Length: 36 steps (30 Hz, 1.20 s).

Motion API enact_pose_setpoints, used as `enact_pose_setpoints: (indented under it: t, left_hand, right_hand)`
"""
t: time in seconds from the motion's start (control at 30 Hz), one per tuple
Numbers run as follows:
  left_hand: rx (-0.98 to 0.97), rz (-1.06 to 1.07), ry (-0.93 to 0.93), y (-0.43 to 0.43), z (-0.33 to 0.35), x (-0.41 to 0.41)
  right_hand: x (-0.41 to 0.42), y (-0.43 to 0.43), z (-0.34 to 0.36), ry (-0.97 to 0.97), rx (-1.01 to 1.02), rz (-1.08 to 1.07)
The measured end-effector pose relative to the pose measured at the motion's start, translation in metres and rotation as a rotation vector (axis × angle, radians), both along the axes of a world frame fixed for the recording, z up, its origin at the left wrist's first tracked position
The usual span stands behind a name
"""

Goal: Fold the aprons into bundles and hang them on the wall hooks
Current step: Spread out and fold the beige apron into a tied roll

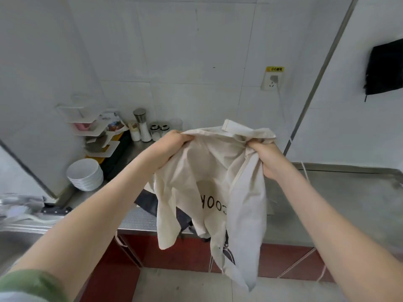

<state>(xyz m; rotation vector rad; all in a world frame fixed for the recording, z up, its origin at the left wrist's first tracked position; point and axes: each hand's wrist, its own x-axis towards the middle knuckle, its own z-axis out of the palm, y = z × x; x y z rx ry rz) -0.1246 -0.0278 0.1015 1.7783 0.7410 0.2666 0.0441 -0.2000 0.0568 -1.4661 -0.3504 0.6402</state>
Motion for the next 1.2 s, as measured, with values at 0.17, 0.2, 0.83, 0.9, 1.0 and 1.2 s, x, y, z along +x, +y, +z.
enact_pose_setpoints:
  t: [0.17, 0.2, 0.83, 0.9, 1.0, 1.2]
  left_hand:
    - [-0.169, 0.15, -0.007, 0.01, 0.008, -0.029]
    - [-0.176, 0.172, -0.003, 0.011, 0.008, -0.032]
    - [0.133, 0.085, -0.043, 0.003, 0.009, -0.064]
    - [0.166, 0.198, -0.102, 0.009, 0.002, -0.053]
    - [-0.017, 0.304, -0.19, 0.023, 0.001, -0.051]
    - [-0.428, -0.178, -0.233, 0.02, 0.0, -0.057]
  right_hand:
    - [-0.045, 0.048, -0.006, 0.076, -0.003, 0.168]
    - [-0.054, 0.055, -0.006, 0.094, 0.005, 0.21]
    - [-0.141, 0.122, 0.012, -0.209, 0.269, 0.125]
    - [-0.134, 0.105, 0.007, -0.279, 0.131, 0.684]
    - [-0.09, 0.08, 0.002, -0.28, -0.025, 0.935]
    - [-0.052, 0.064, 0.015, -0.391, 0.054, 0.609]
